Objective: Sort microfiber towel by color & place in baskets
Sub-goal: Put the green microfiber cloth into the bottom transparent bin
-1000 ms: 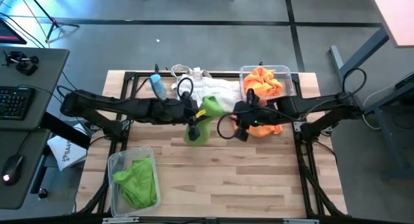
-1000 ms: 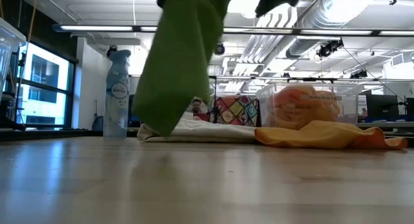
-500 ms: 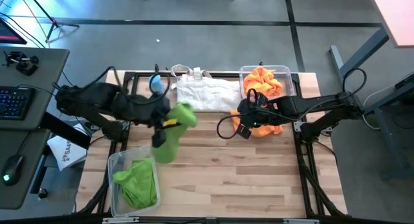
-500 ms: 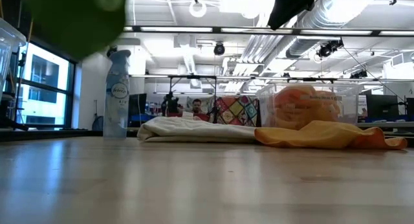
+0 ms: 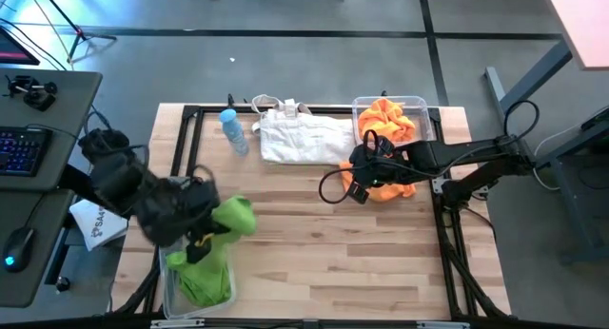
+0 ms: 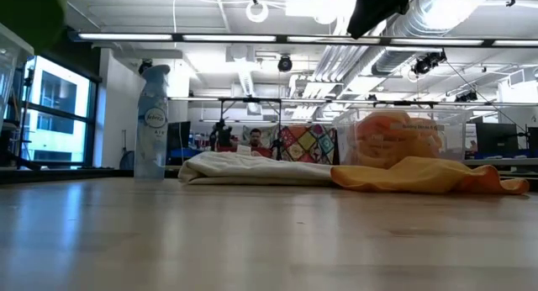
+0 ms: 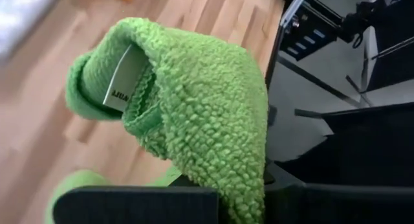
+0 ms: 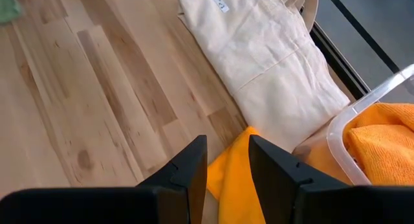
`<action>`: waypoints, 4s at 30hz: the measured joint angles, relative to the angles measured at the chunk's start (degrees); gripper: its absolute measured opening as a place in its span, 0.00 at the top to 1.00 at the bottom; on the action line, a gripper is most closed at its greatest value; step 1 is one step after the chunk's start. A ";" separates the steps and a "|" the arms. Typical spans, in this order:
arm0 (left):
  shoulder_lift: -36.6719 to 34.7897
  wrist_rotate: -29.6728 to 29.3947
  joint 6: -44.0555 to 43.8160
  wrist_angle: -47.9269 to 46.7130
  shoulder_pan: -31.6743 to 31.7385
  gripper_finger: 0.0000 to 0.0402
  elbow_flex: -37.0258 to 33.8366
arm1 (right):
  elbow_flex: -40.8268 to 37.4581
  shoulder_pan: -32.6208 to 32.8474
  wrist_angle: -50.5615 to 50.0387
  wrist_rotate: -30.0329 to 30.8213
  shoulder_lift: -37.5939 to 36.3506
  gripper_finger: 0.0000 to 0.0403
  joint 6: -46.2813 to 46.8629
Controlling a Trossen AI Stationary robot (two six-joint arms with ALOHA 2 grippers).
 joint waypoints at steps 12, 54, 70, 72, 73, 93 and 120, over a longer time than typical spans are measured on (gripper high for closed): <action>7.88 -0.96 -24.11 1.57 -14.96 1.00 -0.13 | 0.00 0.00 0.44 3.23 0.02 0.73 -0.40; 8.92 16.15 -30.27 10.92 -20.27 1.00 -35.80 | -0.02 -0.02 4.55 3.43 0.04 0.73 -1.51; 2.90 18.31 -29.90 32.80 -17.59 1.00 -57.55 | -0.02 -0.02 5.06 3.37 0.04 0.73 -1.31; 2.93 18.18 -31.03 34.91 -17.61 1.00 -59.30 | -0.02 -0.02 5.06 3.33 0.04 0.73 -1.31; 2.93 18.14 -31.27 35.55 -17.59 1.00 -59.93 | -0.02 -0.02 5.06 3.15 0.04 0.73 -1.33; -7.34 22.79 -35.73 36.20 -17.57 0.74 -60.61 | -0.02 -0.02 4.99 2.47 0.04 0.73 -1.92; -24.22 22.58 -47.85 30.60 -17.59 0.72 -60.46 | -0.02 -0.02 4.97 2.49 0.04 0.73 -1.95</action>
